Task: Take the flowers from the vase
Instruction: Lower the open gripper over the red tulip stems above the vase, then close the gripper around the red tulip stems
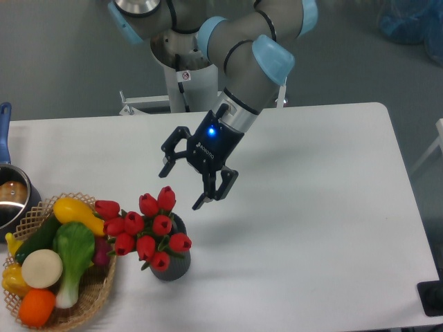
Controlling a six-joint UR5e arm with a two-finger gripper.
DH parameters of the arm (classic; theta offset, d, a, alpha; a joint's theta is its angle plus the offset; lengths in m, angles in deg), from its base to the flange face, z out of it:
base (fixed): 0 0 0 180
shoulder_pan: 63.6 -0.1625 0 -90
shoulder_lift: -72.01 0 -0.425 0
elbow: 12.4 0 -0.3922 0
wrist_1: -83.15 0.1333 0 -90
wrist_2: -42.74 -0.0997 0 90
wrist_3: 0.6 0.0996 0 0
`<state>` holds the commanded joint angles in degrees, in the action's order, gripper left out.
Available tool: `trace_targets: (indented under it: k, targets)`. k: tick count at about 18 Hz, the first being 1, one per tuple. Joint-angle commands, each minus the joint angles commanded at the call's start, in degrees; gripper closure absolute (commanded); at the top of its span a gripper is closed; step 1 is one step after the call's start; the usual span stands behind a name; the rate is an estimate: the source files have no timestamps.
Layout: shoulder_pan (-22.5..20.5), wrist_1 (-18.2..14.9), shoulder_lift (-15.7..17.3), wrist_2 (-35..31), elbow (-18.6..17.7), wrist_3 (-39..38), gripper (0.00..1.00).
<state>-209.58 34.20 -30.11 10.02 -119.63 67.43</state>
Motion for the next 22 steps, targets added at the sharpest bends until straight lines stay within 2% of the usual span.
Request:
trace_targets:
  k: [7,13,20,21,22]
  targets:
    - [0.88,0.09,-4.05,0.55,5.28,-5.27,0.0]
    - [1.67,2.37,-5.55,0.64,5.37,-5.27,0.0]
    - [2.2,2.46,-5.9,0.82,5.28,-5.27,0.0]
    - [2.2,2.46,-5.9,0.82,5.28,-5.27,0.07]
    - [2.2,2.46,-5.9,0.82,5.1,-5.27,0.25]
